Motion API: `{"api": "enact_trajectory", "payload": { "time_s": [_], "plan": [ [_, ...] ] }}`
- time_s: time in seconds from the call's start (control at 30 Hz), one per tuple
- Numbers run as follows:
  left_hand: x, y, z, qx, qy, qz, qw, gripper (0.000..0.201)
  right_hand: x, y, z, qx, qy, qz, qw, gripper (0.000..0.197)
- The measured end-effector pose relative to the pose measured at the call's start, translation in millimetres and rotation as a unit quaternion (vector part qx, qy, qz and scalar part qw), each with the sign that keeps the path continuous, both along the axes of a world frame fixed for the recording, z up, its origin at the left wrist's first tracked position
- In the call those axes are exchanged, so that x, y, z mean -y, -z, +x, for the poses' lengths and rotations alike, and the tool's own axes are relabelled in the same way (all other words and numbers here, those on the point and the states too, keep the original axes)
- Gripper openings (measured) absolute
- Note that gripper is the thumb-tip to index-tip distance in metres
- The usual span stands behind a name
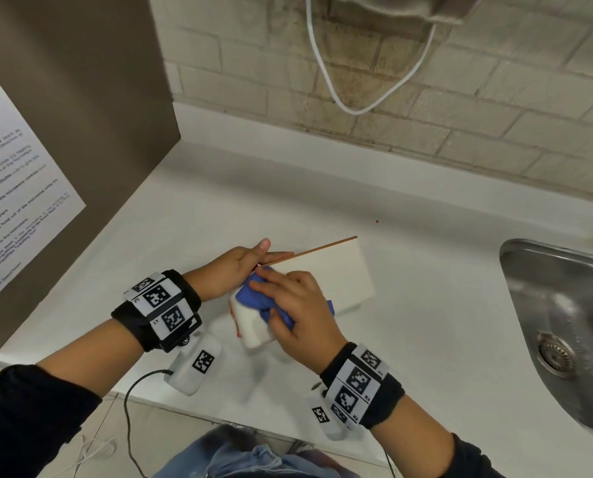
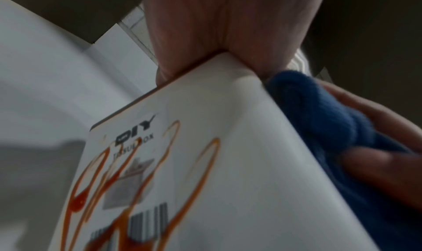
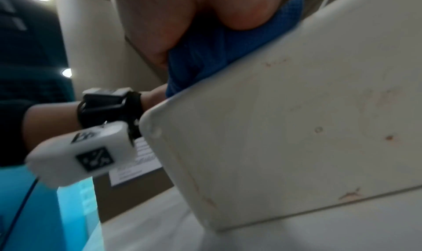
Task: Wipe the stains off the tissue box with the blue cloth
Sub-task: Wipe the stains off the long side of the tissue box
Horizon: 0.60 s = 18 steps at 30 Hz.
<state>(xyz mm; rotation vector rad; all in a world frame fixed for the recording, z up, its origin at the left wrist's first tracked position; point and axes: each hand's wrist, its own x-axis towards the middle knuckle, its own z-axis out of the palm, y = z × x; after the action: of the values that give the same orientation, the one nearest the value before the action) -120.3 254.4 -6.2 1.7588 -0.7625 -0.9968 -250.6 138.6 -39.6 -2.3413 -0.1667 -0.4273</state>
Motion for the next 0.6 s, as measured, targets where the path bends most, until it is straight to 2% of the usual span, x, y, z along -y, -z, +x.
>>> {"api": "enact_trajectory", "payload": {
  "time_s": [0.1, 0.17, 0.3, 0.4, 0.53, 0.6],
  "plan": [
    [-1.5, -0.3, -0.8, -0.004, 0.010, 0.002, 1.000, 0.085, 6.6, 1.4, -8.7, 0.000, -0.092, -0.079, 0.993, 0.045],
    [-1.8, -1.4, -1.2, 0.018, 0.012, 0.013, 1.000, 0.084, 16.1, 4.4, -14.4, -0.017, -0.142, -0.100, 0.985, 0.046],
    [1.2, -3.1, -1.4, 0.052, 0.007, 0.022, 0.998, 0.057, 47.3, 12.0, -29.2, -0.003, -0.177, -0.122, 0.977, 0.032],
    [2.0, 0.7, -0.1, 0.062, 0.000, 0.030, 0.998, 0.040, 79.6, 12.6, -37.0, 0.009, -0.102, -0.132, 0.986, 0.026],
    [7.3, 4.9, 0.8, 0.074, -0.020, 0.031, 0.997, 0.034, 101.6, 1.0, -37.6, 0.048, 0.081, -0.013, 0.995, 0.030],
    [11.0, 5.0, 1.3, 0.075, -0.023, 0.028, 0.996, 0.033, 87.1, -11.8, -34.2, 0.094, 0.081, 0.011, 0.992, 0.031]
  ]
}}
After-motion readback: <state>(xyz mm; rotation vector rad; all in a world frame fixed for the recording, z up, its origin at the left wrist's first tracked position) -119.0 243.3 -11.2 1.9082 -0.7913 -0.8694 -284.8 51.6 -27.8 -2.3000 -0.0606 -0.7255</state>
